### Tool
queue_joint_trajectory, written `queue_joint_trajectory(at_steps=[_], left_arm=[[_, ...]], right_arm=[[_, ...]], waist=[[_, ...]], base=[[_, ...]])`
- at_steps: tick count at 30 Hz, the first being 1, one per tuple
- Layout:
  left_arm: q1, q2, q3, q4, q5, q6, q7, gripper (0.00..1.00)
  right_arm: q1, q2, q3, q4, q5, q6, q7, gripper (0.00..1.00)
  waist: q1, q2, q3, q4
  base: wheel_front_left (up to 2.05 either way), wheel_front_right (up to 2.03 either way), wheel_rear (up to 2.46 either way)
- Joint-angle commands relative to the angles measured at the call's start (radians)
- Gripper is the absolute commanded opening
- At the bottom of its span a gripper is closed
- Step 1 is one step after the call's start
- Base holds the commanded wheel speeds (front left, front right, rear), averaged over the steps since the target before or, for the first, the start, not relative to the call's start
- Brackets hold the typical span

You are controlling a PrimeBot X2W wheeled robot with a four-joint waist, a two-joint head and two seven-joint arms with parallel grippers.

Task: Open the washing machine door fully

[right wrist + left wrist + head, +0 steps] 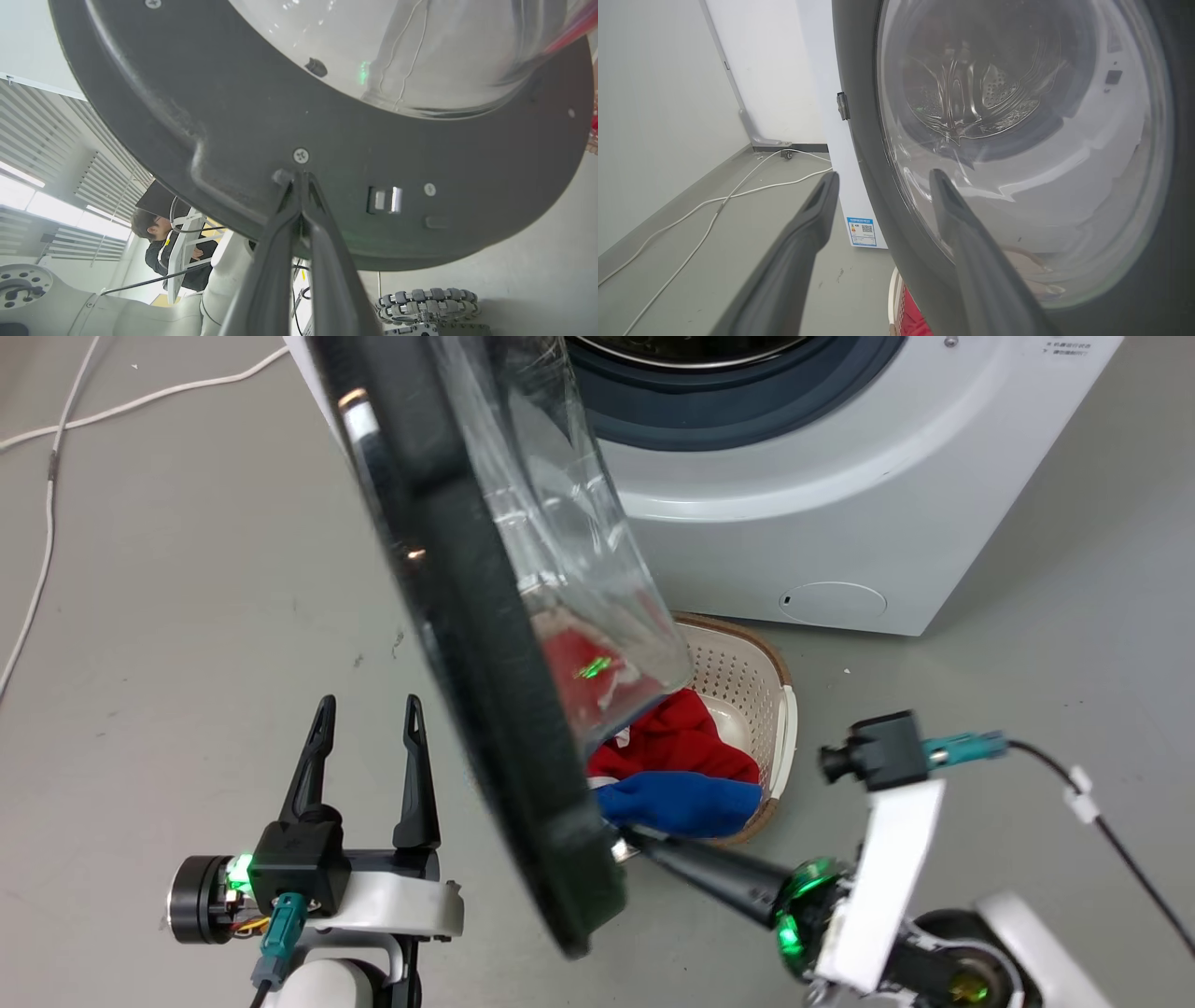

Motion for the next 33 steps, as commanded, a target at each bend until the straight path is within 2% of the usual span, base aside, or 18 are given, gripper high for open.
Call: queue_joint_trajectory(at_steps=[1, 9, 11, 12, 13, 14, 17, 21, 24, 28, 31, 32, 33], left_arm=[[0.01, 0.0, 0.002, -0.002, 0.001, -0.002, -0.003, 1.0], [0.017, 0.0, 0.0, 0.002, 0.003, 0.001, -0.003, 1.0], [0.028, 0.0, 0.002, 0.007, 0.005, 0.002, -0.003, 1.0], [0.034, 0.0, 0.003, 0.009, 0.006, 0.002, -0.003, 1.0], [0.039, 0.0, 0.005, 0.01, 0.007, 0.001, -0.003, 1.0], [0.044, 0.0, 0.007, 0.01, 0.008, -0.001, -0.003, 1.0], [0.058, 0.0, 0.012, 0.012, 0.01, -0.005, -0.003, 1.0], [0.085, 0.002, 0.023, 0.012, 0.016, -0.014, -0.003, 1.0], [0.102, 0.003, 0.031, 0.011, 0.019, -0.017, -0.003, 1.0], [0.119, 0.006, 0.042, 0.012, 0.023, -0.023, -0.003, 1.0], [0.133, 0.006, 0.051, 0.013, 0.025, -0.024, -0.003, 1.0], [0.143, 0.006, 0.058, 0.008, 0.028, -0.022, -0.003, 1.0], [0.147, 0.006, 0.058, 0.006, 0.029, -0.022, -0.003, 1.0]], right_arm=[[0.0, 0.018, 0.028, 0.011, -0.002, 0.003, -0.004, 0.0], [-0.012, 0.025, 0.077, 0.058, -0.009, 0.003, -0.049, 0.0], [0.007, 0.019, 0.07, 0.071, -0.009, 0.003, -0.098, 0.0], [0.016, 0.017, 0.067, 0.074, -0.007, 0.003, -0.115, 0.1], [0.022, 0.011, 0.064, 0.073, -0.014, 0.003, -0.134, 0.42], [0.029, 0.007, 0.058, 0.067, -0.021, 0.003, -0.161, 1.0], [0.05, 0.008, 0.038, 0.058, -0.016, 0.003, -0.22, 1.0], [0.077, -0.011, -0.011, 0.029, -0.069, 0.003, -0.373, 1.0], [0.091, -0.03, -0.039, 0.027, -0.153, 0.003, -0.52, 1.0], [0.101, -0.058, -0.073, 0.073, -0.321, 0.003, -0.735, 1.0], [0.109, -0.057, -0.13, 0.116, -0.48, 0.003, -0.805, 1.0], [0.122, -0.005, -0.263, 0.11, -0.694, 0.003, -0.815, 1.0], [0.135, 0.019, -0.308, 0.094, -0.77, 0.003, -0.814, 1.0]], waist=[[0.0001, 0.0, -0.002, 0.003], [0.0001, 0.0, -0.019, 0.01], [0.0001, 0.0, -0.038, 0.008], [0.0001, 0.0, -0.046, 0.006], [0.0001, 0.0, -0.055, 0.004], [0.0001, 0.0, -0.064, 0.002], [0.0001, 0.0, -0.087, -0.003], [0.0001, 0.0, -0.126, -0.017], [0.0001, 0.0, -0.15, -0.028], [0.0001, 0.0, -0.175, -0.044], [0.0001, 0.0, -0.191, -0.054], [0.0001, 0.0, -0.199, -0.064], [0.0001, 0.0, -0.2, -0.066]], base=[[0.0, 0.0, 0.0], [0.0, 0.0, 0.0], [0.0, 0.0, 0.0], [0.0, 0.0, 0.0], [0.0, 0.0, 0.0], [0.0, 0.0, 0.0], [0.0, 0.0, 0.0], [0.0, 0.0, 0.0], [0.0, 0.0, 0.0], [0.0, 0.0, 0.0], [0.0, 0.0, 0.0], [0.0, 0.0, 0.0], [0.0, 0.0, 0.0]])
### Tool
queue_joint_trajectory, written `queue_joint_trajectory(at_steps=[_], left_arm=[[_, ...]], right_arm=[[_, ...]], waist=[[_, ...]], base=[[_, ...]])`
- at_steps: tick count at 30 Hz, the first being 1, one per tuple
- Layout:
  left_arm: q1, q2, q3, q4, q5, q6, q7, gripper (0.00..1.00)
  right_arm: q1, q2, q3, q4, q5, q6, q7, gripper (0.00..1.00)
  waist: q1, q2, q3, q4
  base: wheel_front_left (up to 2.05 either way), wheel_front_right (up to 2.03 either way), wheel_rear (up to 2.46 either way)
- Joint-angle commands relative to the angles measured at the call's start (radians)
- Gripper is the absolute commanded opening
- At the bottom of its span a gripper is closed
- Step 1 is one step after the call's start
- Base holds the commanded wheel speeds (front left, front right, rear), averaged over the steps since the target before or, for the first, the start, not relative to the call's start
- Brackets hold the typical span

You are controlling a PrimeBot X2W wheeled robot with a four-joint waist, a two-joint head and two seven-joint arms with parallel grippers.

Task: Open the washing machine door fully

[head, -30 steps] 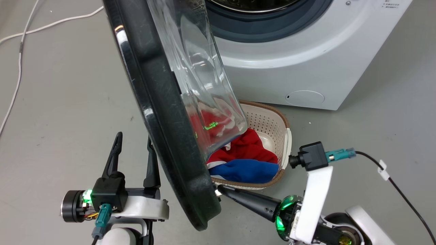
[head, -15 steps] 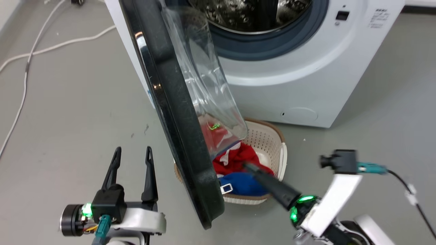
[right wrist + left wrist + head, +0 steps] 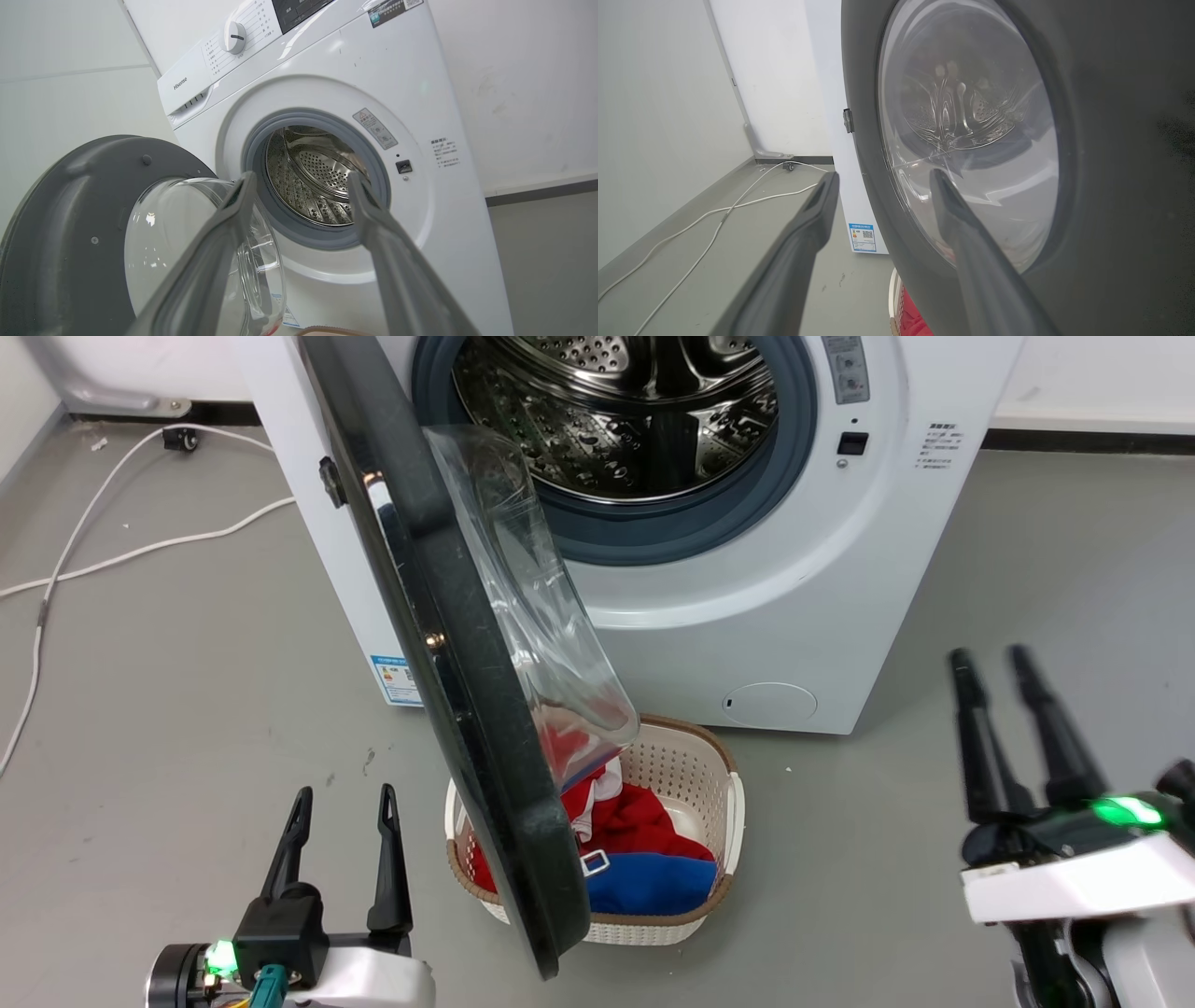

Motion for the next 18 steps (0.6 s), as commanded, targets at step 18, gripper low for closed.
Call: queue_joint_trajectory(at_steps=[18], left_arm=[[0.033, 0.001, 0.005, -0.007, 0.008, -0.003, -0.003, 1.0]], right_arm=[[0.26, 0.186, -0.253, -0.093, -0.638, 0.001, -0.002, 1.0]], waist=[[0.0001, -0.0001, -0.025, -0.006]], base=[[0.0, 0.0, 0.0]])
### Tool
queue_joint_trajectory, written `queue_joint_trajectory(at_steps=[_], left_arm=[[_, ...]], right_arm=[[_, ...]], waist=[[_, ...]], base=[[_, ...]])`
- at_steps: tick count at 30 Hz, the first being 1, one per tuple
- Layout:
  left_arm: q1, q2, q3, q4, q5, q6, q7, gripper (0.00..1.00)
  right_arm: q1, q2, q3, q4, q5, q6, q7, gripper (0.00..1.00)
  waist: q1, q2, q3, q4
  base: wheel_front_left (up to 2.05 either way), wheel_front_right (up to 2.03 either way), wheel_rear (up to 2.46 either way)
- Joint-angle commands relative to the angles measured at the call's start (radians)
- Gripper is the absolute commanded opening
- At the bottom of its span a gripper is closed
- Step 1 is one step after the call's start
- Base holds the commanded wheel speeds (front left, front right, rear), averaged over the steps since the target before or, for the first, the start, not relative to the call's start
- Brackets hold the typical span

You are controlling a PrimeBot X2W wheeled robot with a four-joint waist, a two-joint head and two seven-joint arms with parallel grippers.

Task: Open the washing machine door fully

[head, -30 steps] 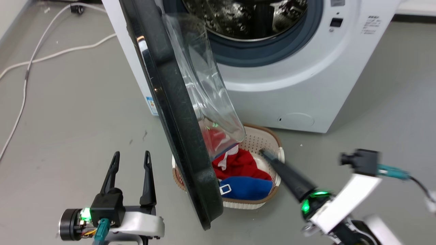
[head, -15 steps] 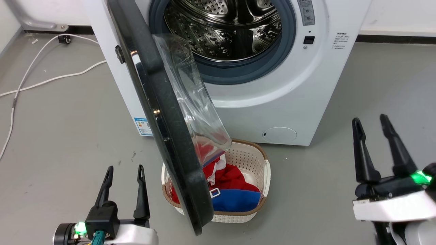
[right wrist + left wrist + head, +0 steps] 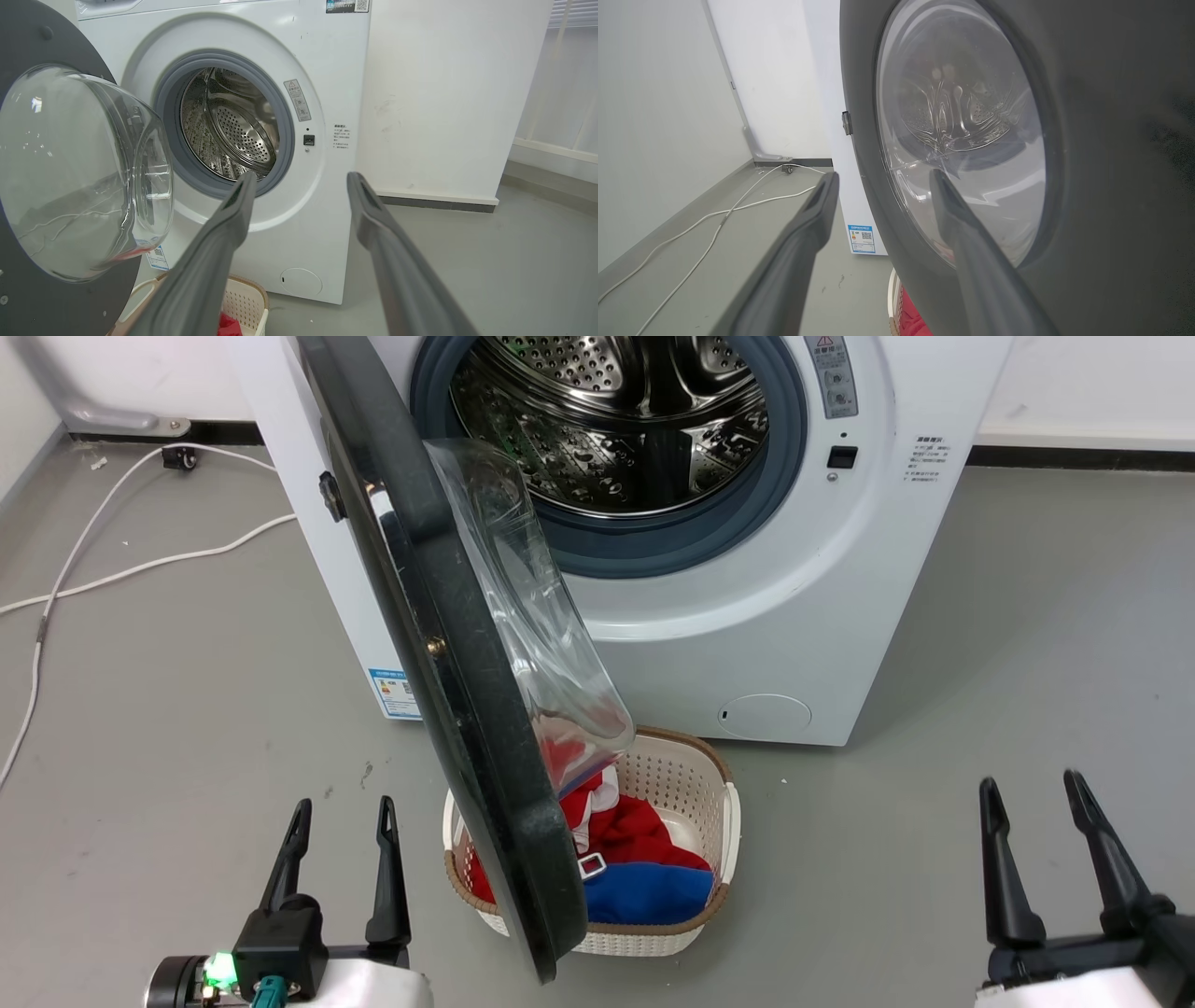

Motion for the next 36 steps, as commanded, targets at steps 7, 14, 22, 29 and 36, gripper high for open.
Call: queue_joint_trajectory(at_steps=[7, 14, 22, 29, 36], left_arm=[[0.02, 0.001, 0.005, 0.002, 0.001, 0.004, -0.003, 1.0], [0.031, 0.0, 0.01, 0.005, -0.002, 0.006, -0.003, 1.0], [0.022, 0.0, 0.033, -0.003, -0.005, 0.027, -0.003, 0.0], [-0.032, 0.013, 0.068, -0.183, 0.009, 0.03, -0.003, 0.0], [-0.089, 0.023, 0.019, -0.42, 0.053, 0.016, -0.003, 0.0]], right_arm=[[0.075, 0.006, -0.022, 0.03, 0.08, 0.0, -0.002, 1.0], [0.102, 0.005, -0.01, 0.043, 0.09, 0.0, -0.002, 1.0], [0.106, 0.006, -0.01, 0.054, 0.106, 0.0, -0.002, 1.0], [0.108, 0.005, -0.005, 0.06, 0.113, 0.0, -0.002, 1.0], [0.103, 0.006, 0.002, 0.064, 0.116, 0.0, -0.002, 1.0]], waist=[[0.0, 0.0, -0.012, 0.001], [0.0, 0.0, -0.019, -0.002], [0.0, 0.0, -0.031, -0.002], [0.0, 0.0, -0.041, 0.001], [0.0, 0.0, -0.048, 0.002]], base=[[0.0, 0.0, 0.0], [0.0, 0.0, 0.0], [0.0, 0.0, 0.0], [0.0, 0.0, 0.0], [0.0, 0.0, 0.0]])
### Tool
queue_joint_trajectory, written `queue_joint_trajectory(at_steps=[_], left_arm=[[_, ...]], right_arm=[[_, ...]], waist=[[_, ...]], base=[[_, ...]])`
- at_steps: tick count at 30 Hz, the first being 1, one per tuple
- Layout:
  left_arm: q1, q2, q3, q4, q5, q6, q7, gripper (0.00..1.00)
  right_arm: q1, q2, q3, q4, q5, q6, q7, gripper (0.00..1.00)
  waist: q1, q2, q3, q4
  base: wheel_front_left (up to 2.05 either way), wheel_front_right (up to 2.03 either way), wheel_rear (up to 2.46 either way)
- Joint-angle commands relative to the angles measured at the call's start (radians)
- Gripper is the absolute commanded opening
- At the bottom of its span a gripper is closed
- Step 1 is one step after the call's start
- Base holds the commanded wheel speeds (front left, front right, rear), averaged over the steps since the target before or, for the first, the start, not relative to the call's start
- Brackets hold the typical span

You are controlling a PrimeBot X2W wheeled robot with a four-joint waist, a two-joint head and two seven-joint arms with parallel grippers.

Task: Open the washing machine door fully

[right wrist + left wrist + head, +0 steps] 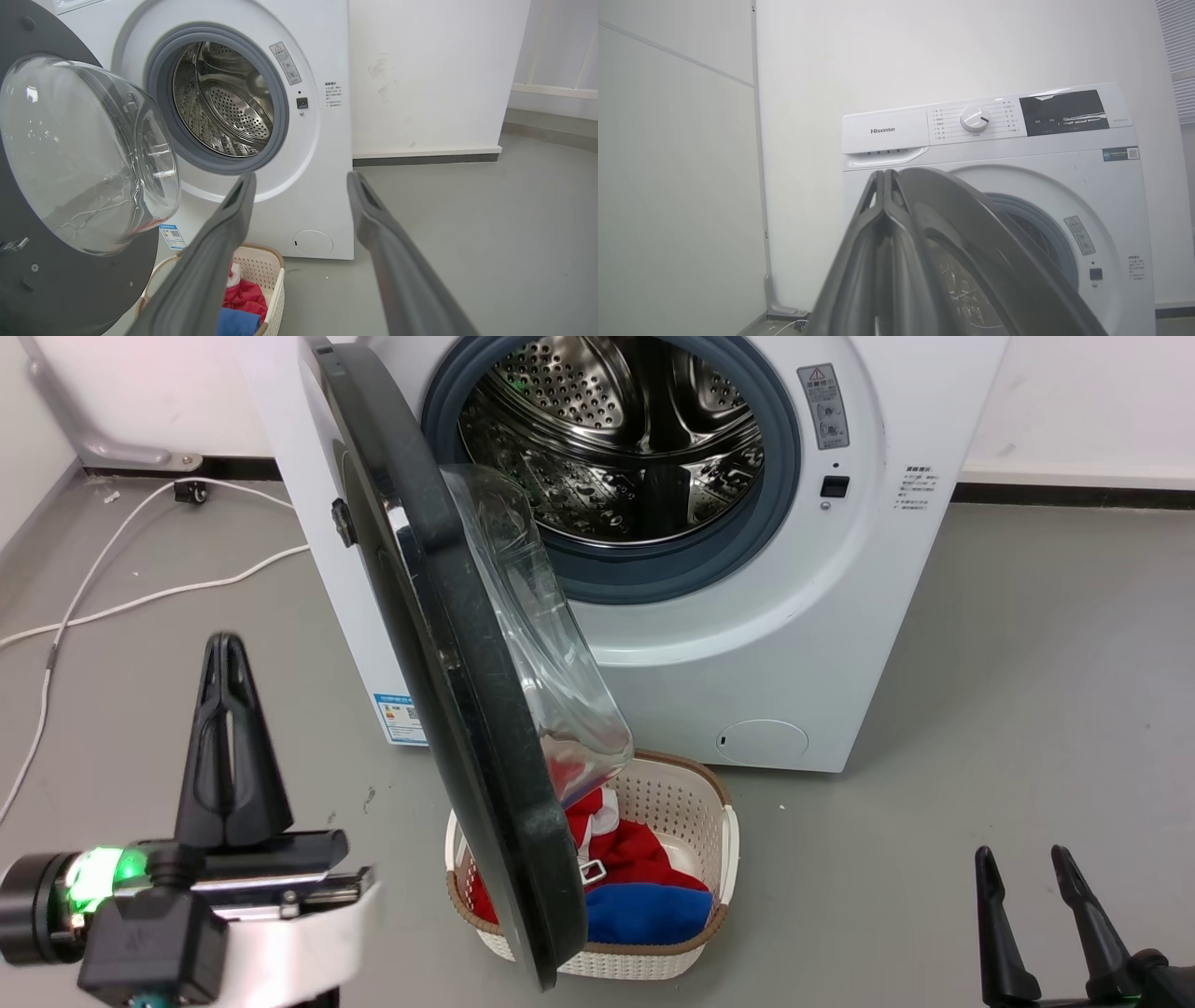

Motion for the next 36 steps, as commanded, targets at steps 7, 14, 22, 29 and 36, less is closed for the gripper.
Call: queue_joint_trajectory(at_steps=[7, 14, 22, 29, 36], left_arm=[[-0.048, 0.0, -0.126, -0.127, 0.035, -0.039, -0.003, 0.0], [-0.07, -0.005, -0.273, -0.147, 0.038, -0.085, -0.003, 0.0], [-0.076, -0.014, -0.422, -0.091, 0.022, -0.119, -0.003, 0.0], [-0.065, -0.016, -0.538, -0.018, 0.005, -0.153, -0.003, 0.0], [-0.038, 0.0, -0.595, 0.074, -0.012, -0.172, -0.003, 0.0]], right_arm=[[0.005, 0.003, 0.009, 0.005, 0.009, 0.0, -0.002, 1.0], [0.003, 0.003, 0.016, 0.011, 0.011, 0.0, -0.002, 1.0], [0.006, 0.003, 0.02, 0.018, 0.009, 0.0, -0.002, 1.0], [0.005, 0.003, 0.023, 0.028, 0.001, 0.0, -0.002, 1.0], [-0.008, 0.003, 0.032, 0.034, -0.003, 0.0, -0.002, 1.0]], waist=[[0.0, -0.0001, -0.006, -0.001], [0.0, -0.0001, -0.01, 0.0], [0.0, -0.0001, -0.012, 0.003], [0.0, -0.0001, -0.004, 0.009], [0.0, -0.0001, 0.012, 0.008]], base=[[0.0, 0.0, 0.0], [0.0, 0.0, 0.0], [0.0, 0.0, 0.0], [0.0, 0.0, 0.0], [0.0, 0.0, 0.0]])
